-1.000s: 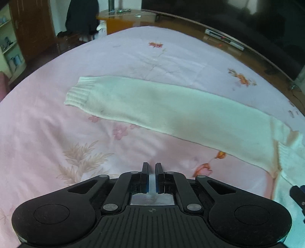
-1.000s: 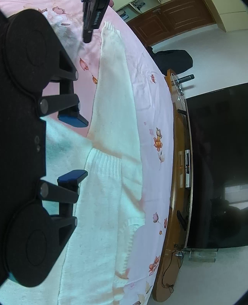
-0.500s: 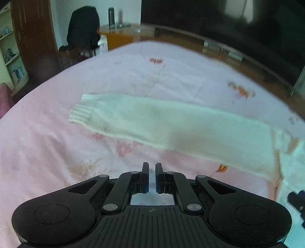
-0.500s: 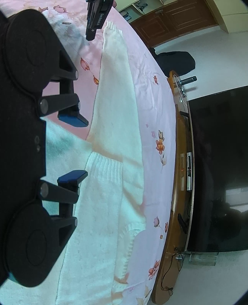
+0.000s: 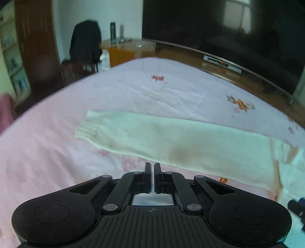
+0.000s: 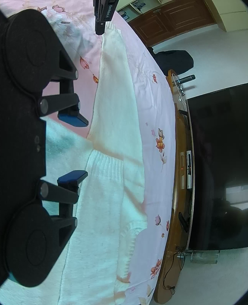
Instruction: Fold small clothes
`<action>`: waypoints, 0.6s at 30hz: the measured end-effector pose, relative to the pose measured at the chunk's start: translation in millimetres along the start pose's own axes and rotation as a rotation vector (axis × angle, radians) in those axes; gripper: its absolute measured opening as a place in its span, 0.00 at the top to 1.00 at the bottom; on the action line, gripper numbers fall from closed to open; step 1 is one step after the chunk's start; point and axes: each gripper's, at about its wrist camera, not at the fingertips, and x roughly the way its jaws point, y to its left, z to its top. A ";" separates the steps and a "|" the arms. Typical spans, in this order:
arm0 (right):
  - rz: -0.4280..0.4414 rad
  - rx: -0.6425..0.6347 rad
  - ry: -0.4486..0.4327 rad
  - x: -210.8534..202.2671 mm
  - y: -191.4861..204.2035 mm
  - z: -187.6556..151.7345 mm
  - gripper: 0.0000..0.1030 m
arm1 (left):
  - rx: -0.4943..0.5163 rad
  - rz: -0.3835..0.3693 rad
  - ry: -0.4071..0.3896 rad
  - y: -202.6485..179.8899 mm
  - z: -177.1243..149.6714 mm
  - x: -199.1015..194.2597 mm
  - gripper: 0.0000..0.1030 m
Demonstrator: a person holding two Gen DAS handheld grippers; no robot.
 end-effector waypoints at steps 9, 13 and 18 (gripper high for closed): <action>-0.005 -0.003 -0.008 0.7 -1.5 1.3 0.52 | 0.017 0.010 -0.056 0.2 11.4 7.6 0.00; -0.015 -0.007 -0.009 2.9 -1.6 2.7 0.52 | -0.127 -0.029 0.029 21.7 17.2 29.9 0.00; -0.033 -0.019 -0.015 7.1 -4.2 6.3 0.52 | -0.272 -0.092 0.056 43.2 17.7 53.2 0.48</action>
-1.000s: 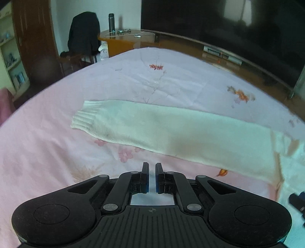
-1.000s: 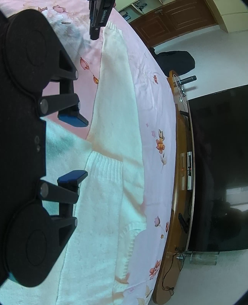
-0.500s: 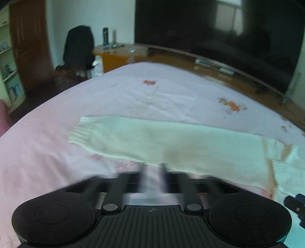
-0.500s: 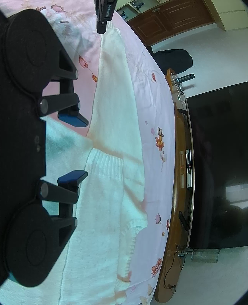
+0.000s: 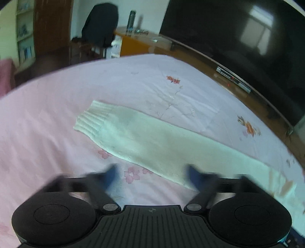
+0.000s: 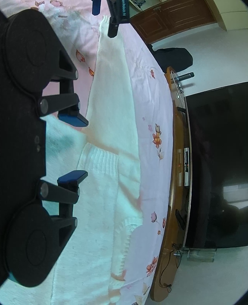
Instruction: Fold small clothes
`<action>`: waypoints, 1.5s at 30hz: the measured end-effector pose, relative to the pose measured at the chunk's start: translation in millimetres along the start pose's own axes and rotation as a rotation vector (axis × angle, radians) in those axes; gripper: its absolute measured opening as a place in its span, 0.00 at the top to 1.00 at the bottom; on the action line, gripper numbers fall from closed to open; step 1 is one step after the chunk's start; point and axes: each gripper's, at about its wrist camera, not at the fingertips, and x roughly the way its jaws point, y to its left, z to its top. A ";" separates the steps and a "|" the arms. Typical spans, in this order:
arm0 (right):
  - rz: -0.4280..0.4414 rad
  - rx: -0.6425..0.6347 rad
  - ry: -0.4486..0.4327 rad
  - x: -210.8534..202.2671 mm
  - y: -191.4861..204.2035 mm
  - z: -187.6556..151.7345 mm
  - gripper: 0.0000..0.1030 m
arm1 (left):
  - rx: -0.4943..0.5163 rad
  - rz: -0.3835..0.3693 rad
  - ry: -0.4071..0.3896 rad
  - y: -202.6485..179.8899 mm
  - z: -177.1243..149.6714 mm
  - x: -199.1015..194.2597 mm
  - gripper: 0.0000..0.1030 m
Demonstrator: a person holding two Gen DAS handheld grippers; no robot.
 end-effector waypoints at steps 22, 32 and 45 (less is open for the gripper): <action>-0.052 0.014 -0.008 18.5 -23.1 12.2 0.61 | -0.365 -0.130 -0.070 38.5 16.1 44.4 0.97; -0.024 0.043 0.037 24.5 -31.7 5.3 0.61 | 0.009 -0.310 -0.174 -66.5 9.4 -9.7 0.97; -0.056 0.201 0.000 -30.6 -108.6 -11.9 0.58 | 0.472 -0.565 0.151 -249.3 -119.5 -28.4 0.97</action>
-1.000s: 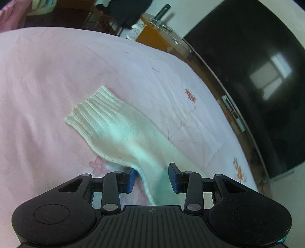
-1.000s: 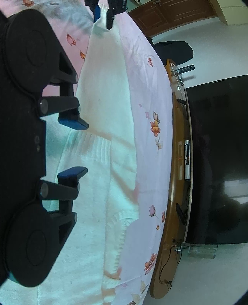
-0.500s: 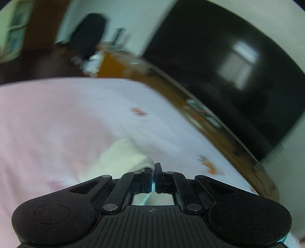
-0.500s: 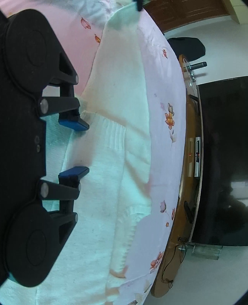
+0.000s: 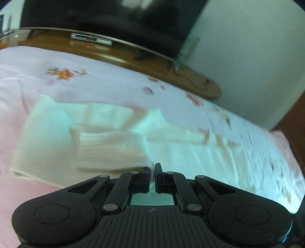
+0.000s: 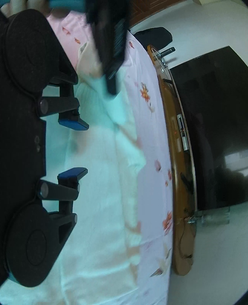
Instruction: Fold small clothes
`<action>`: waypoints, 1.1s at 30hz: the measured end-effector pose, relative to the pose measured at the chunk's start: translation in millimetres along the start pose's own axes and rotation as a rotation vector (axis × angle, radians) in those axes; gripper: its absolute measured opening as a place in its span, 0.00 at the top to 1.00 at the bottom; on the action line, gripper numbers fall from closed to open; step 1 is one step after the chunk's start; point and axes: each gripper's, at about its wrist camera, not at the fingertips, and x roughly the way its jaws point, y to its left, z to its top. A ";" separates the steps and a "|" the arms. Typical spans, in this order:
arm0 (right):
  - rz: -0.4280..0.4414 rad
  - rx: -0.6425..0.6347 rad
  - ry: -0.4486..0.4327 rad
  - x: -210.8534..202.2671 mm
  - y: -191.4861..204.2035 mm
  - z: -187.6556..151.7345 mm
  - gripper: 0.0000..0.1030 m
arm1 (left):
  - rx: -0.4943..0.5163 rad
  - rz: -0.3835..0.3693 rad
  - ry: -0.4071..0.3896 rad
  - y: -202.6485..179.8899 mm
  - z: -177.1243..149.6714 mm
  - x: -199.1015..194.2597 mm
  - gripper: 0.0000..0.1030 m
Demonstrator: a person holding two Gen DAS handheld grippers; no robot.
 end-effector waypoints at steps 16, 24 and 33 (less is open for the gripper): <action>0.106 -0.140 0.013 0.2 36.5 -14.6 0.39 | -0.075 0.008 -0.036 7.4 29.3 -28.6 0.97; -0.019 -0.421 -0.019 27.9 78.4 -20.5 0.70 | -0.122 0.237 -0.059 71.6 17.4 -49.1 0.97; 0.035 -0.115 -0.097 15.0 27.6 17.2 0.96 | -0.120 0.240 -0.029 75.8 3.2 -28.2 0.97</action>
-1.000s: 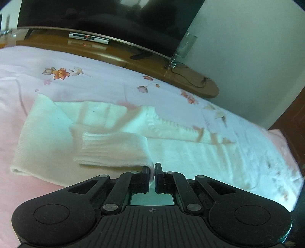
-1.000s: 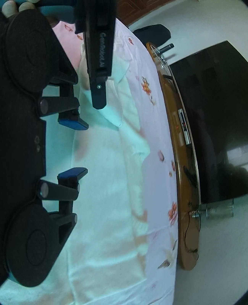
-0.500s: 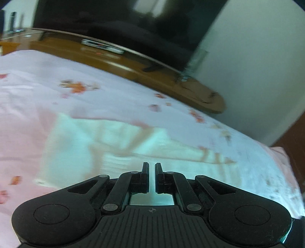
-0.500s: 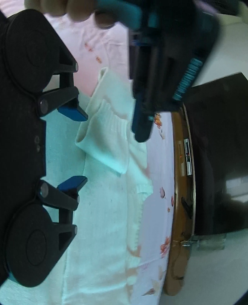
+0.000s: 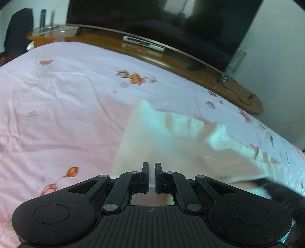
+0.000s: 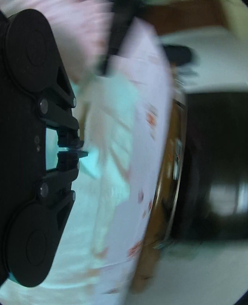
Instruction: Fold small clothes
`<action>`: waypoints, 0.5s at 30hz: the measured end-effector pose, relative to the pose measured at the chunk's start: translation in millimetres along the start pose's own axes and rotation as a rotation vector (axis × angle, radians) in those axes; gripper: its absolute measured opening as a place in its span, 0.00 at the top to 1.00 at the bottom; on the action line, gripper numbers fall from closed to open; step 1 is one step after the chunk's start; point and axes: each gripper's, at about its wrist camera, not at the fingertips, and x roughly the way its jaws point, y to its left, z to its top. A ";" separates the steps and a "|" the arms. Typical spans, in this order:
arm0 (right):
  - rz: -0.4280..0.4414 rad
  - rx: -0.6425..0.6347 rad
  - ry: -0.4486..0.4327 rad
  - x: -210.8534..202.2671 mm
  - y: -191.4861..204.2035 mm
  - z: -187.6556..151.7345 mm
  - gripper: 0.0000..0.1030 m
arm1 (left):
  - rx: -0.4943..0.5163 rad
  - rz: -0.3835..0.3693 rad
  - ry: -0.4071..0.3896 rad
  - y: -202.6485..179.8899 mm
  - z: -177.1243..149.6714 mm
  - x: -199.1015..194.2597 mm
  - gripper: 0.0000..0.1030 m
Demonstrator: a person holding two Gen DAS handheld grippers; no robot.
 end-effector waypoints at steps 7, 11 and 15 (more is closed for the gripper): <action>-0.078 0.439 0.060 -35.8 -128.5 -25.8 0.96 | 0.064 -0.047 0.049 -33.1 -16.6 20.6 0.97; -0.120 0.471 0.045 -48.5 -146.9 -46.5 0.80 | 0.143 -0.005 0.026 -46.7 -19.8 21.0 0.97; -0.197 0.280 0.012 -47.7 -123.2 -33.3 0.66 | 0.103 -0.009 0.038 -40.0 -16.0 21.2 0.97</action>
